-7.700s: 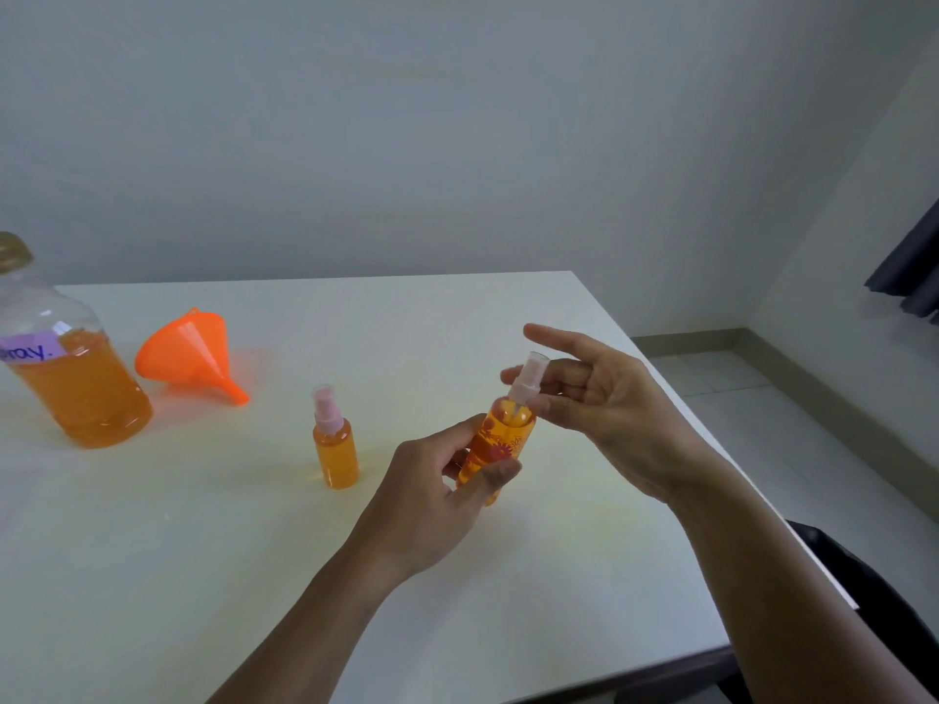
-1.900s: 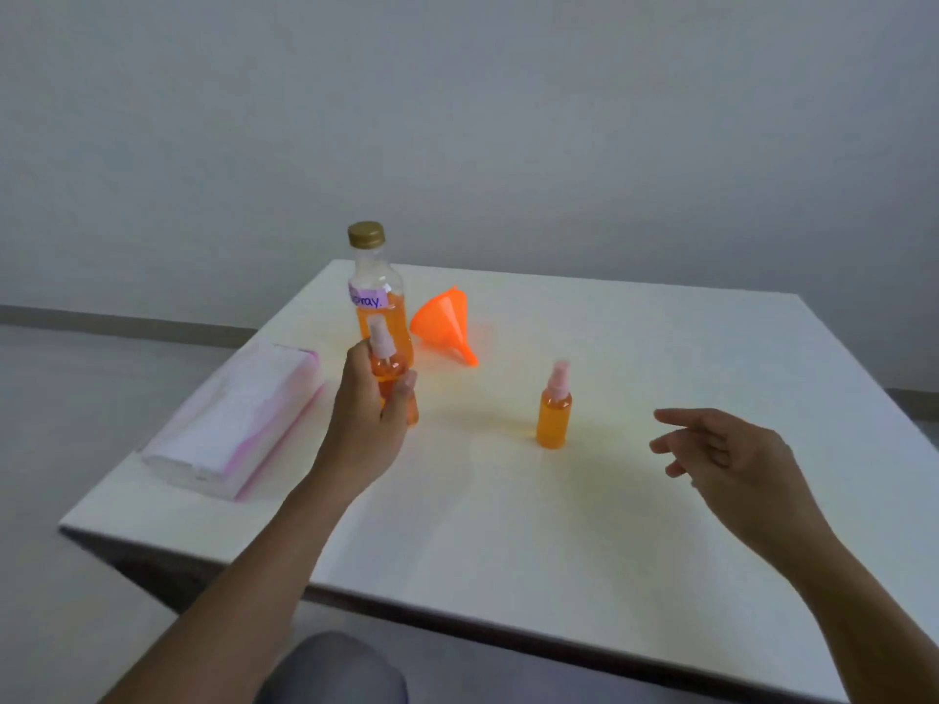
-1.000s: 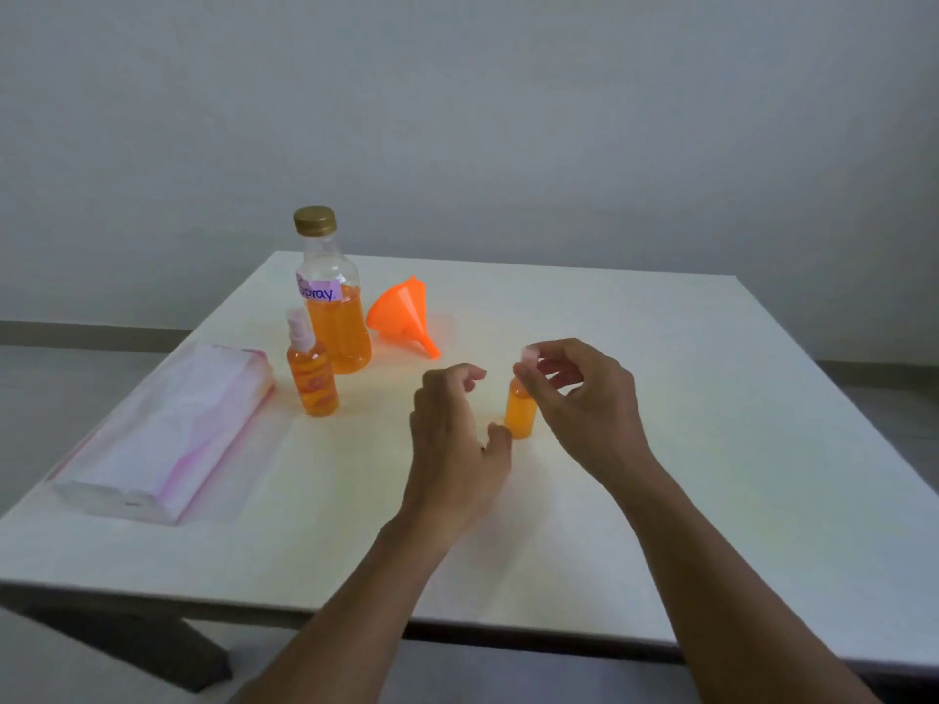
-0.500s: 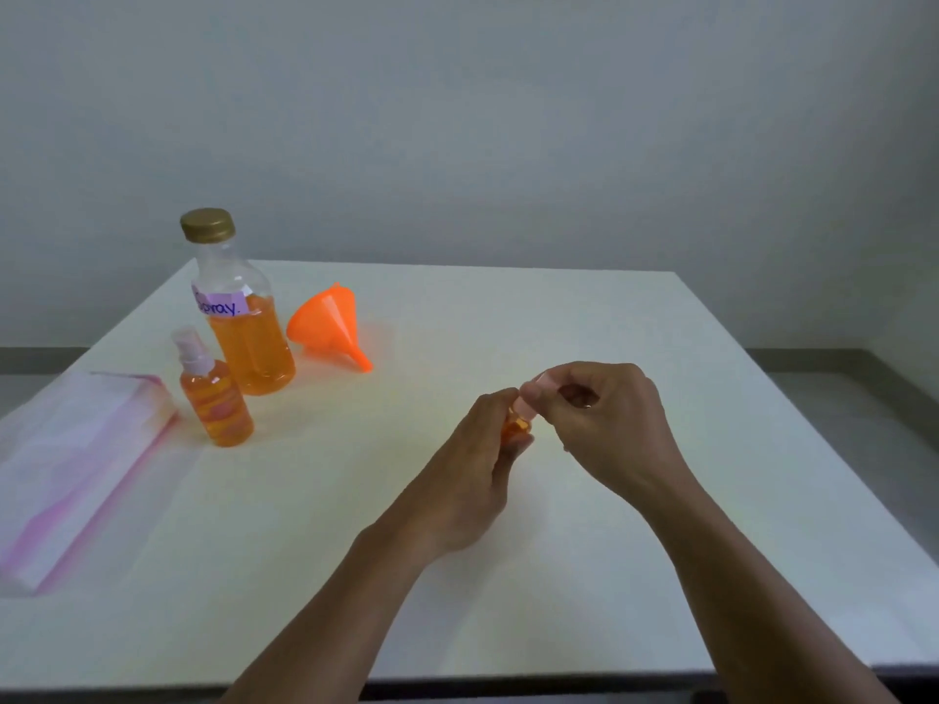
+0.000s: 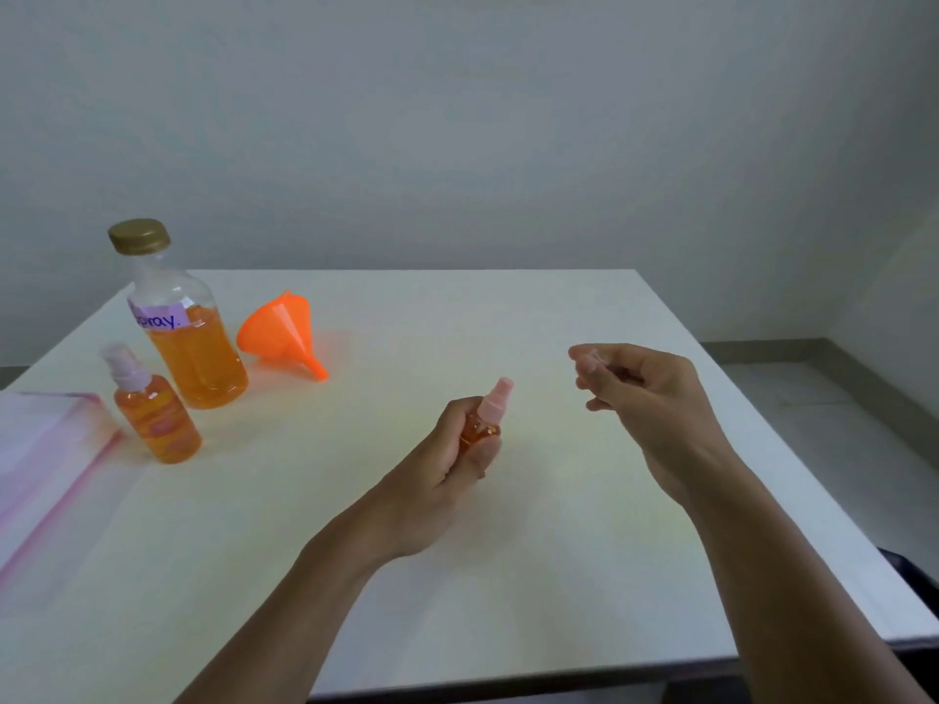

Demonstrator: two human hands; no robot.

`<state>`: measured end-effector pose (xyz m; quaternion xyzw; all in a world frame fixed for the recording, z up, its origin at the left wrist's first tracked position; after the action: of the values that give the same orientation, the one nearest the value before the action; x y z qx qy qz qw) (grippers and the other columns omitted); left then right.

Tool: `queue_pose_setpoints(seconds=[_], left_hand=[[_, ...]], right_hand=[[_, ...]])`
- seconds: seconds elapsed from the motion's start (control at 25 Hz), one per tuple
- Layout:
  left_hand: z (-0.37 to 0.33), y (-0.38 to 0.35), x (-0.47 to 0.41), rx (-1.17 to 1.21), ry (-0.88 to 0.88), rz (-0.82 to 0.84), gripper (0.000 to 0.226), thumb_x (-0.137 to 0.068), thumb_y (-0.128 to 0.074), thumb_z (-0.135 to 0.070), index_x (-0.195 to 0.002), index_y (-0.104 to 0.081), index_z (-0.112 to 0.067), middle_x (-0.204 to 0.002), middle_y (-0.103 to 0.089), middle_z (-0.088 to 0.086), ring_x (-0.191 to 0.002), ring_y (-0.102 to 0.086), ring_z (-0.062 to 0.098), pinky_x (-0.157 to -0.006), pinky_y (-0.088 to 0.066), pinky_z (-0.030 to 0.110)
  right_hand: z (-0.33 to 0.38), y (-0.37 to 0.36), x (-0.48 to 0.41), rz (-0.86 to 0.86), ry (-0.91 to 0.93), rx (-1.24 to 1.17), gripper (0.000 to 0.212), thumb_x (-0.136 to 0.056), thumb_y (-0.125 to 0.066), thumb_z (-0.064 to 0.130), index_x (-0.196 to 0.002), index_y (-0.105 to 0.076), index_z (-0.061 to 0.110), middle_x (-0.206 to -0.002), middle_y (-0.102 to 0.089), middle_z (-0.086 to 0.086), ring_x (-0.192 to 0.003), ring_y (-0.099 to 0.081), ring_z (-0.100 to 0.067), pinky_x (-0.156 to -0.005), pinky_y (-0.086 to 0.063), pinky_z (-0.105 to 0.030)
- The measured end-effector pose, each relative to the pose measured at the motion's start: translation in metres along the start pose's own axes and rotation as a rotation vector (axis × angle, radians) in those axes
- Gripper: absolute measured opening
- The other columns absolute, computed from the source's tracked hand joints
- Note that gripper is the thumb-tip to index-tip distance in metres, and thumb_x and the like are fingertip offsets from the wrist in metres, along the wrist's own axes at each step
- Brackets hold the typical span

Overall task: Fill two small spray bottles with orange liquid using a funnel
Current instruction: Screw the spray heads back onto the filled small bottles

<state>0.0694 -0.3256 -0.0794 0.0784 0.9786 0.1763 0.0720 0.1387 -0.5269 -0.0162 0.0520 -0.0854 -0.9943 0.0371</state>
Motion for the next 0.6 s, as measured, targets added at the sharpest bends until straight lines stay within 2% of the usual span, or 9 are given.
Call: queue_pose_setpoints(seconds=[0.08,0.16,0.28,0.4,0.6], left_hand=[[-0.007,-0.001,0.000,0.120,-0.024,-0.024,0.035,-0.099,-0.042,-0.045,-0.134,-0.035,-0.043,-0.094,-0.050,0.003,-0.078,-0.051,0.017,-0.076,-0.048,0.031],[-0.017,-0.002,-0.001,0.162,-0.076,-0.061,0.043,-0.099,-0.042,-0.041,-0.140,-0.030,-0.042,-0.093,-0.051,0.010,-0.072,-0.054,0.017,-0.071,-0.052,0.029],[-0.024,-0.004,-0.004,0.174,-0.104,-0.087,0.046,-0.101,-0.040,-0.035,-0.144,-0.026,-0.045,-0.094,-0.052,0.018,-0.065,-0.056,0.027,-0.064,-0.052,0.030],[-0.025,-0.005,-0.006,0.178,-0.101,-0.110,0.044,-0.103,-0.039,-0.034,-0.144,-0.029,-0.046,-0.092,-0.054,0.016,-0.060,-0.060,0.038,-0.061,-0.054,0.037],[-0.026,0.002,-0.010,0.079,-0.089,-0.295,0.036,-0.099,-0.054,-0.031,-0.132,-0.044,-0.043,-0.080,-0.053,0.001,-0.048,-0.061,0.033,-0.049,-0.054,0.039]], right_hand=[[-0.009,0.009,0.000,-0.021,-0.027,0.031,0.006,-0.093,-0.073,0.023,-0.096,-0.078,0.026,-0.098,-0.079,0.008,-0.084,-0.070,-0.010,-0.077,-0.058,-0.028],[-0.016,0.013,0.001,-0.035,-0.016,0.168,0.006,-0.091,-0.075,0.026,-0.095,-0.079,0.028,-0.086,-0.078,0.006,-0.075,-0.067,-0.006,-0.074,-0.057,-0.025],[-0.024,0.005,0.007,0.047,0.083,0.514,0.006,-0.088,-0.077,0.033,-0.094,-0.079,0.031,-0.078,-0.073,0.012,-0.070,-0.065,0.004,-0.064,-0.046,-0.006],[-0.035,0.000,0.014,0.161,0.097,0.663,0.012,-0.088,-0.076,0.038,-0.097,-0.078,0.030,-0.081,-0.072,0.015,-0.077,-0.063,0.011,-0.065,-0.044,-0.009],[-0.039,0.012,0.022,0.190,0.074,0.693,0.013,-0.088,-0.076,0.039,-0.098,-0.078,0.031,-0.080,-0.070,0.014,-0.075,-0.061,0.011,-0.065,-0.046,-0.015]])
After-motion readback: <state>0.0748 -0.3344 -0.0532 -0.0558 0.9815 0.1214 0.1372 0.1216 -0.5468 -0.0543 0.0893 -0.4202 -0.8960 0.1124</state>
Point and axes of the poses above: each hand's wrist, its own x-axis away from the middle knuckle, its own y-axis out of the back of the hand, z = x × y, the point moved 5 cm from there along -x, towards the middle knuckle
